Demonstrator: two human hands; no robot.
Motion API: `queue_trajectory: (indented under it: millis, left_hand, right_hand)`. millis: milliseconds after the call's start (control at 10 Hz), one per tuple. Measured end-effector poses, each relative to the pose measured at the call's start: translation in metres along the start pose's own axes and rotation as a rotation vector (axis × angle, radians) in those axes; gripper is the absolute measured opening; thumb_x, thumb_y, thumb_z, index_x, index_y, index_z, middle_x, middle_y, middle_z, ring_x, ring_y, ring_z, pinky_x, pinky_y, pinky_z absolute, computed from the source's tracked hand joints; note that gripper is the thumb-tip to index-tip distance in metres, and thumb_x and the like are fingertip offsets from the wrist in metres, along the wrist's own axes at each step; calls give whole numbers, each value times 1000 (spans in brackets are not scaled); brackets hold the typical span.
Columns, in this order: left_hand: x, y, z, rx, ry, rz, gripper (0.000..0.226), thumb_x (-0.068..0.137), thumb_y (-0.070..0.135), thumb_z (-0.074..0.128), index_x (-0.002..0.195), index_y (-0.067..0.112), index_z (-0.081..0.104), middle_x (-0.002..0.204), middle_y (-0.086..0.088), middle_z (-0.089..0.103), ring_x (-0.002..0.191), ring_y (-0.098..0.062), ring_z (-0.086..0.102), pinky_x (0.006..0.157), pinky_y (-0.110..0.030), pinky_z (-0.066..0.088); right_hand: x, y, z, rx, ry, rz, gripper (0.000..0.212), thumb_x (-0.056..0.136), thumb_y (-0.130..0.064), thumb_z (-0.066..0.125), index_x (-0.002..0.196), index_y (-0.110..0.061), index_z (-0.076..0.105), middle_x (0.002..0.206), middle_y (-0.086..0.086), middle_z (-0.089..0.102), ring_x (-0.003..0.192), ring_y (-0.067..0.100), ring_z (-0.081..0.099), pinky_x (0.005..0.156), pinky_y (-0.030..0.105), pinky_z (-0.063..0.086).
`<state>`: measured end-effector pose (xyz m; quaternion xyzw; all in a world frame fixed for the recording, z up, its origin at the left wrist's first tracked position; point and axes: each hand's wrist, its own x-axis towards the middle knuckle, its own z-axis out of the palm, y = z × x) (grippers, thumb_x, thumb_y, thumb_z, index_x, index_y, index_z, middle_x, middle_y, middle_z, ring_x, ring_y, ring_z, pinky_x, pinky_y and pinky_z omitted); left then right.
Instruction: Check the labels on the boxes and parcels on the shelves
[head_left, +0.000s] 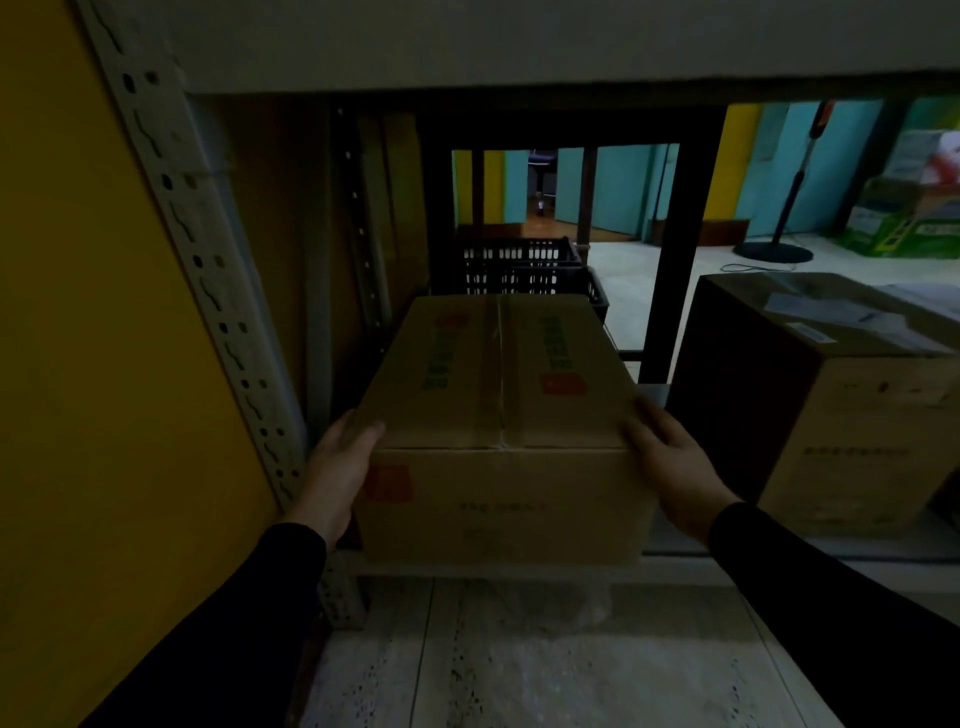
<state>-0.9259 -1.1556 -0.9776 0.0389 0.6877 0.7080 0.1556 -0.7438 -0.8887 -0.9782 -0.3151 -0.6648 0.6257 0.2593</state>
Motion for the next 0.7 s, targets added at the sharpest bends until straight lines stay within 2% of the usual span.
queue_trajectory:
  millis: [100,200,300,400,500,600,700]
  left_hand:
    - [1,-1,2,11,11,37,62,95,41,62,150,33,36,111,5,56,91,-10,56,68,-26,45]
    - [-1,-1,2,19,8,59,60,95,40,62,149,32,38,115,3,57,90,-8,56,67,-26,45]
    - [-4,0,4,42,31,105,55,96,37,62,146,27,43,112,3,57,85,-6,54,65,-24,43]
    - [-7,4,7,101,66,154,53,96,36,62,145,21,46,120,-3,59,87,-12,56,73,-26,46]
    - [-6,7,8,214,106,167,56,97,41,59,147,19,45,135,-7,57,107,-23,57,88,-33,48]
    - [-3,7,4,315,126,138,58,98,49,53,149,21,41,140,-8,54,120,-29,55,101,-41,48]
    - [-9,14,9,454,161,114,57,101,51,45,148,18,41,141,-11,53,123,-33,53,105,-41,45]
  right_hand:
    - [1,1,-1,-39,-15,-18,60,101,-40,56,155,-32,32,151,6,45,117,23,56,103,42,48]
    - [-1,2,-2,-56,-22,-36,60,101,-39,55,156,-32,31,150,6,46,112,20,54,98,38,47]
    - [-1,2,-3,-62,-28,-40,61,100,-40,56,155,-32,31,150,7,47,113,21,55,103,42,48]
    - [-3,3,-3,-74,-17,-36,60,101,-39,55,156,-31,30,151,7,46,116,22,54,105,42,46]
    - [-5,1,-4,-95,-16,-27,61,101,-39,55,156,-30,29,153,8,44,127,28,53,107,43,45]
    - [-5,-4,-6,-123,-63,13,62,101,-41,54,157,-32,28,153,8,45,128,30,53,109,46,45]
    - [-7,-16,-11,-141,-74,38,61,102,-41,52,157,-29,28,152,8,45,128,30,54,107,43,46]
